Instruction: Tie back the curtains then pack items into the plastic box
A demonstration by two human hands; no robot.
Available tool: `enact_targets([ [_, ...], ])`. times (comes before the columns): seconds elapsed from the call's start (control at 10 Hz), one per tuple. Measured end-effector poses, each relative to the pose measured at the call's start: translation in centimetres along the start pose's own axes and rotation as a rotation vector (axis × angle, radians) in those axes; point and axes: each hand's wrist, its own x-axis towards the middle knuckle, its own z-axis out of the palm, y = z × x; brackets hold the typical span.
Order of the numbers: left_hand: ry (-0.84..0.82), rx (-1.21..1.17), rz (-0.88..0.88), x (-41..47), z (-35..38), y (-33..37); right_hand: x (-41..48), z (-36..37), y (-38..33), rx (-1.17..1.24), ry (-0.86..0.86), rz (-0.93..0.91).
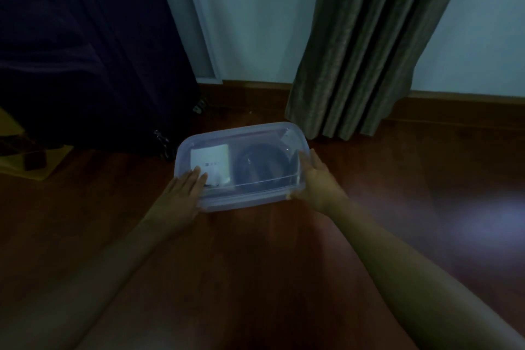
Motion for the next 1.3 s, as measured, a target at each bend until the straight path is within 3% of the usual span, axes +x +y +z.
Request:
enact_targets([
  [0.2, -0.066, 0.117, -0.036, 5.0, -2.4, -0.7, 3.1, 0.6, -0.2, 0.016, 0.098, -0.004],
  [0.4, 0.044, 0.069, -0.037, 11.6, -2.6, -2.6, 6.7, 1.5, -0.5, 0.043, 0.224, 0.059],
  [0.7, -0.078, 0.027, -0.044, 16.3, -4.3, -2.8, 10.8, 0.6, -0.1, 0.074, 0.289, 0.083],
  [1.1, -0.134, 0.010, -0.022, 18.3, -5.9, -2.9, 12.9, -0.2, -0.2, -0.009, 0.223, 0.124],
  [1.2, 0.045, -0.032, -0.001, 17.1, -6.3, -2.1, 11.1, -1.2, 0.2, 0.034, 0.135, 0.071],
  [1.3, 0.169, -0.166, 0.080, 16.0, -8.8, 0.0, 8.4, -3.6, 0.0, 0.063, 0.173, 0.025],
])
